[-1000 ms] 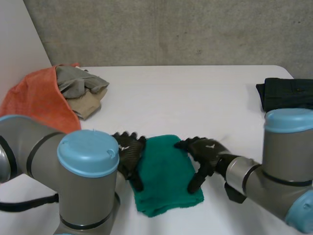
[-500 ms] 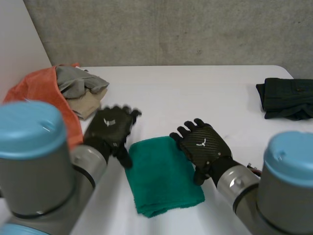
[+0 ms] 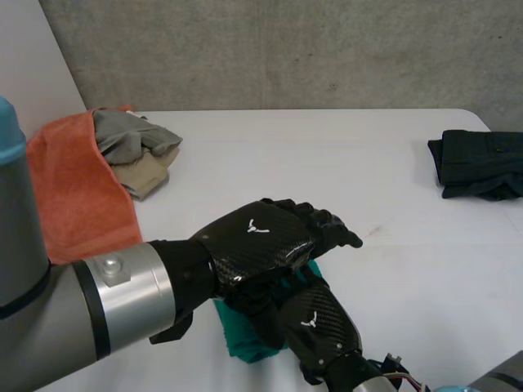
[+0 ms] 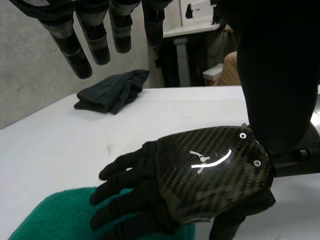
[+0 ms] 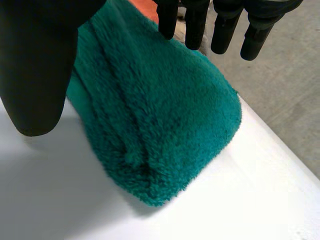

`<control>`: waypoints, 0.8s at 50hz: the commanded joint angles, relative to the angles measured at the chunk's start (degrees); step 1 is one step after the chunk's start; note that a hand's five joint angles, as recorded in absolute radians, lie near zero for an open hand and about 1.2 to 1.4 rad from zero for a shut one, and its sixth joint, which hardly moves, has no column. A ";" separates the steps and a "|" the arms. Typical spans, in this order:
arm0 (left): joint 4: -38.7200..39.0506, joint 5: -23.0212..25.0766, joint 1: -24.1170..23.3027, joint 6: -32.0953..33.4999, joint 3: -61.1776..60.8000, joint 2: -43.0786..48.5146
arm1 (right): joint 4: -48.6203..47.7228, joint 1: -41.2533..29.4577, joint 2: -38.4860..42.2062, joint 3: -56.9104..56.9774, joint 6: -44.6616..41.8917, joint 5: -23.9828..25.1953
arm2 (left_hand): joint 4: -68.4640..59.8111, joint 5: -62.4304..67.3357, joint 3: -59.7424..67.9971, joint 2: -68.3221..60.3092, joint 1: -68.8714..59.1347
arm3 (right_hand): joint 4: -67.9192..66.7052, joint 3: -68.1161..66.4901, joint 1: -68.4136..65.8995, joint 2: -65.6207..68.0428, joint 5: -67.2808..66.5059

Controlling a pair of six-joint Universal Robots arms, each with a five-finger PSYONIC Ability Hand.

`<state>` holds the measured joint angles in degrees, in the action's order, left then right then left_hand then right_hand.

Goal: Fold the laundry.

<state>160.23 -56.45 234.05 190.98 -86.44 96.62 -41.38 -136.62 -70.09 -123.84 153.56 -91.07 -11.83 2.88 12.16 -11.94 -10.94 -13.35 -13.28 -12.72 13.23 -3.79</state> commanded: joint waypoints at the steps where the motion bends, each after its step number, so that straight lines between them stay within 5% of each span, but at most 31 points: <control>1: 3.25 -5.07 -0.97 0.45 -0.58 0.24 | -5.90 0.13 3.99 1.41 -1.60 -0.86 | 1.83 -2.88 -2.16 1.94 0.94 | -6.40 -6.48 -7.03 6.52 -5.96; 18: 5.80 -6.13 -0.62 -2.10 -0.66 -0.20 | -7.57 1.00 7.24 5.27 -1.60 -0.69 | 1.83 -2.88 -2.16 1.94 0.94 | -15.99 -16.06 -16.61 16.10 -15.54; 23: 5.80 -6.13 -0.35 -2.10 -0.40 -0.29 | -8.45 2.14 7.60 7.56 -1.60 -0.08 | 1.83 -2.88 -2.16 1.94 0.94 | -33.44 -33.51 -34.07 33.55 -32.99; 28: 6.06 -6.31 0.17 -2.19 -0.31 -0.90 | -8.36 2.76 7.42 10.02 -1.51 0.19 | 1.83 -2.88 -2.16 1.94 0.94 | -37.18 -37.25 -37.80 37.29 -36.73; 32: 6.59 -6.31 0.79 -2.36 -0.23 -1.43 | -7.22 3.46 7.95 12.30 -0.55 0.80 | 1.83 -2.88 -2.16 1.94 0.94 | -66.60 -66.67 -67.23 66.72 -66.16; 40: 8.26 -6.57 3.07 -3.59 2.93 -3.01 | -5.90 8.91 7.60 21.79 3.41 0.63 | 1.83 -2.88 -2.16 1.94 0.94 | -66.65 -66.72 -67.28 66.77 -66.21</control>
<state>167.38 -62.77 235.71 188.31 -85.98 94.61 -48.13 -131.37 -61.81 -108.35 154.50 -90.19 -11.83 2.89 12.16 -11.94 -10.93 -68.43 -66.98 -60.76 66.57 -54.46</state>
